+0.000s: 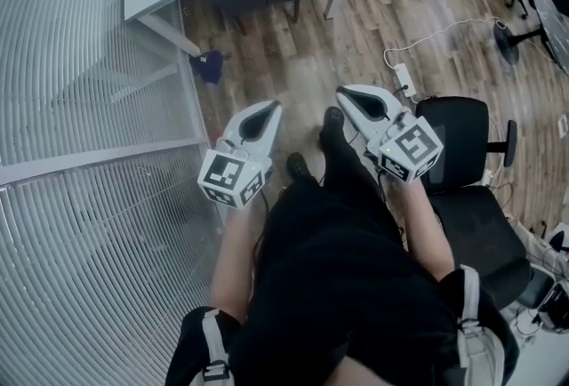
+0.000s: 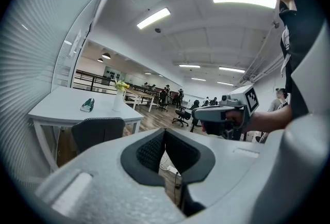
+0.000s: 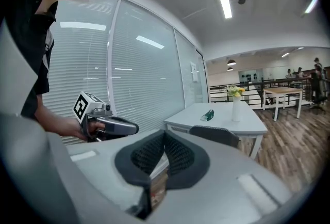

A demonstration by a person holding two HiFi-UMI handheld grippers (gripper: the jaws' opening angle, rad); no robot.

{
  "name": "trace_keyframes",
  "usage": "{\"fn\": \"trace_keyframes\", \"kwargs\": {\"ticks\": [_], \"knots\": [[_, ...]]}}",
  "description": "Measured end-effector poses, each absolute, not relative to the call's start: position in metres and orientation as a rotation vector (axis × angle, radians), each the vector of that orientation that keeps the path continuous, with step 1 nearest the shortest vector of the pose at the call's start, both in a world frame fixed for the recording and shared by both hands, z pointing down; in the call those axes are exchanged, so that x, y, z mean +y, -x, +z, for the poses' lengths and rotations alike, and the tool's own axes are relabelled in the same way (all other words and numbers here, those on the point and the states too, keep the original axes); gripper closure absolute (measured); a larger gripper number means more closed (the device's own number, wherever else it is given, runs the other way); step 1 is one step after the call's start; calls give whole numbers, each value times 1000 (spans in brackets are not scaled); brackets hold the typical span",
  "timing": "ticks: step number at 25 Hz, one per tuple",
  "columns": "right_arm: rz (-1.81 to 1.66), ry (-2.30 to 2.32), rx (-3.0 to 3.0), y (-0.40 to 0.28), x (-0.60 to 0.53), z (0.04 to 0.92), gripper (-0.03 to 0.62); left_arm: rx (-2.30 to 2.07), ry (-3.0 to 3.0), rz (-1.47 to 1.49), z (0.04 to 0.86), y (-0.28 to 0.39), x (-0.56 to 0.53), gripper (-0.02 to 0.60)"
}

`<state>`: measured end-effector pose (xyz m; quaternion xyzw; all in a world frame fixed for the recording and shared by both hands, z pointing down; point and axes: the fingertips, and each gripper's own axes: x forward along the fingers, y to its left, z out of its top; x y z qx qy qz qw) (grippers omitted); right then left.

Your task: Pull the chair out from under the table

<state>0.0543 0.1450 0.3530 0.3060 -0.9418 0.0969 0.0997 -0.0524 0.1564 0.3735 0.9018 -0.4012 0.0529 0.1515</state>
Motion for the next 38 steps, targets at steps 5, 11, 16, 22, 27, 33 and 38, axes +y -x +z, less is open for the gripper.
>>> {"fn": "trace_keyframes", "kwargs": {"ticks": [5,11,16,22,27,33,38], "knots": [[284,-885,-2765,-57,123,360,591,-1170,-2571,167,379,55,134,569],[235,-861,-2744,-66,86,367,591,-1185,-2562,206,380,47,101,570],[199,-817,-2742,-64,51,366,591,-1204,-2558,222,375,44,64,569],[195,-761,-2768,-69,6,357,591,-1235,-2551,259,364,33,20,569],[195,-702,-2779,-82,-21,362,591,-1273,-2530,274,366,16,-7,569],[195,-639,-2774,-94,-66,373,591,-1316,-2494,277,374,0,-49,569],[188,-579,-2784,-104,-96,381,591,-1362,-2471,292,381,-16,-78,569]]}}
